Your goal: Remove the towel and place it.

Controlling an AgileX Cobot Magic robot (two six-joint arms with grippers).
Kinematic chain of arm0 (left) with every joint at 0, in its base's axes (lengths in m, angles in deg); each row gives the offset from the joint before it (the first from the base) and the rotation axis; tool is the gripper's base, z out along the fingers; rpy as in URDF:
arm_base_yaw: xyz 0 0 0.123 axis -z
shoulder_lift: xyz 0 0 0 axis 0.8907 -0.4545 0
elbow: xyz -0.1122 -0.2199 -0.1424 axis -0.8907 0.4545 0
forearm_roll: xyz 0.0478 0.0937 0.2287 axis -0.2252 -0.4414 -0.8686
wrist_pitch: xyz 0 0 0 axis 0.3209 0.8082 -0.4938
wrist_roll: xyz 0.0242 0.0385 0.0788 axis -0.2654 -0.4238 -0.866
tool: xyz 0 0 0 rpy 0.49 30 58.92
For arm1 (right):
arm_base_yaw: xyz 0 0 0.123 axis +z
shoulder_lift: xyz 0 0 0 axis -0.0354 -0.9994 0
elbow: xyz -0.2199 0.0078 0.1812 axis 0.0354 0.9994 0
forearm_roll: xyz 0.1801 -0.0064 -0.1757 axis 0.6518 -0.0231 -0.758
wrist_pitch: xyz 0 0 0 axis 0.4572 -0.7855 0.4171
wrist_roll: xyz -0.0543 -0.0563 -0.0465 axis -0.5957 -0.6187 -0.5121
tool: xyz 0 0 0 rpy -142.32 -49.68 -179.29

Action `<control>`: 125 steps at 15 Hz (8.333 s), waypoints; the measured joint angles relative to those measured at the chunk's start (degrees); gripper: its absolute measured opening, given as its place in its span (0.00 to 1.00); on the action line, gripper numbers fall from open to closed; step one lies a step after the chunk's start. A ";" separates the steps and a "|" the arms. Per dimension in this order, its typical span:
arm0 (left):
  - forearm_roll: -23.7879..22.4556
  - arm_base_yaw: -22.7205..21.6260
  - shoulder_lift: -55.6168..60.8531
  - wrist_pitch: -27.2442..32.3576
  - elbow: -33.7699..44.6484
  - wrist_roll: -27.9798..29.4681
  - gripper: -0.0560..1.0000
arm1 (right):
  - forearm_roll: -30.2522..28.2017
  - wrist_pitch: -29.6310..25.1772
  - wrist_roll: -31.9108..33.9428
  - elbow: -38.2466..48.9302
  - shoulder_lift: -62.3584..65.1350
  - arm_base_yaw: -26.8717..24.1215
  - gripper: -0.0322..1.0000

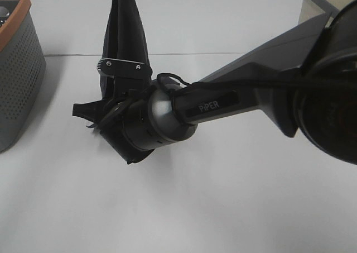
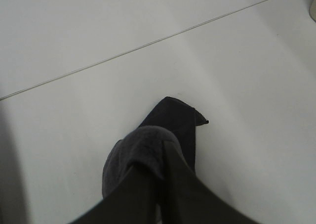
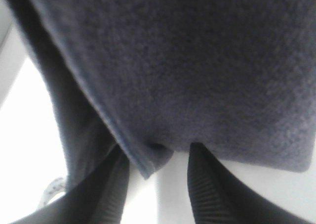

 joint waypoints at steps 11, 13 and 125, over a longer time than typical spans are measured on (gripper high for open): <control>0.52 0.00 0.00 0.00 0.00 0.00 0.05 | -5.67 1.66 3.04 -2.81 -4.47 -1.89 0.25; 0.57 0.00 0.00 0.00 0.00 0.00 0.05 | -5.67 -0.29 1.26 -2.81 -3.95 -1.89 0.05; -22.06 -21.77 -0.06 -70.76 56.78 57.12 0.90 | -113.50 -37.18 14.73 37.07 37.99 -41.08 0.57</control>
